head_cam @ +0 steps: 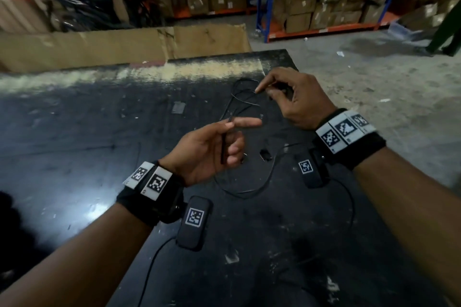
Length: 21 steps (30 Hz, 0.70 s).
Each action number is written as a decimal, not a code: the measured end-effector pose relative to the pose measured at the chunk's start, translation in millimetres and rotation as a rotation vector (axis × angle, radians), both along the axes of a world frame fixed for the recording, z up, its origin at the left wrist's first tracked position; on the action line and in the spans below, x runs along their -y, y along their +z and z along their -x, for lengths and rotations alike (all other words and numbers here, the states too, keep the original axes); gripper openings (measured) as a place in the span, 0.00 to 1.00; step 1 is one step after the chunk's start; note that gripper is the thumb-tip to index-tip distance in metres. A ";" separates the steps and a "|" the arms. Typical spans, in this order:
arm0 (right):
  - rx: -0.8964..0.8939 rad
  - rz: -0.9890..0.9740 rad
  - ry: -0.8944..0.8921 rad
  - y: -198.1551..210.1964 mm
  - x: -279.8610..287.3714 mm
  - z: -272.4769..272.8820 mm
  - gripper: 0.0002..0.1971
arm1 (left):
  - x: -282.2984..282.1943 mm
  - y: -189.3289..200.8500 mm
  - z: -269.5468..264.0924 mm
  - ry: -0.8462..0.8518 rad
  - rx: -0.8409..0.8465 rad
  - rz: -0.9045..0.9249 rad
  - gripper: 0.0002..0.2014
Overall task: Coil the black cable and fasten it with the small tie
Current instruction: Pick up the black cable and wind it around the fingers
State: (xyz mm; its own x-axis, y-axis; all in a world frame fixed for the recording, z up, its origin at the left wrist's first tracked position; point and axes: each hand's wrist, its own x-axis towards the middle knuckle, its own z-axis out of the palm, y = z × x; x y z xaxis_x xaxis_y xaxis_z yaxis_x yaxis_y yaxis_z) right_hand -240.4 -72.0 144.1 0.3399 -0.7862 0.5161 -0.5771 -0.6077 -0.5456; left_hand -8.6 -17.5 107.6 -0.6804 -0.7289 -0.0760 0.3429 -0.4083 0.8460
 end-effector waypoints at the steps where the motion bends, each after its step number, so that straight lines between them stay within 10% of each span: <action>1: -0.030 0.002 0.017 6.5 3.2 -7.9 0.09 | -2.9 5.0 -7.7 0.015 0.007 0.007 0.23; 21: 0.087 0.044 0.102 32.4 23.7 -80.9 0.08 | -44.1 41.7 -88.3 0.142 -0.117 0.090 0.19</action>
State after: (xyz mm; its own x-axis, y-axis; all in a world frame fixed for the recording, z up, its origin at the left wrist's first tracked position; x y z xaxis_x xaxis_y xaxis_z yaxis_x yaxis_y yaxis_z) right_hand -159.5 -95.7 176.5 0.3693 -0.7258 0.5804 -0.4624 -0.6852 -0.5627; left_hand 79.7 26.6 149.3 -0.5707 -0.8184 0.0671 0.4894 -0.2734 0.8281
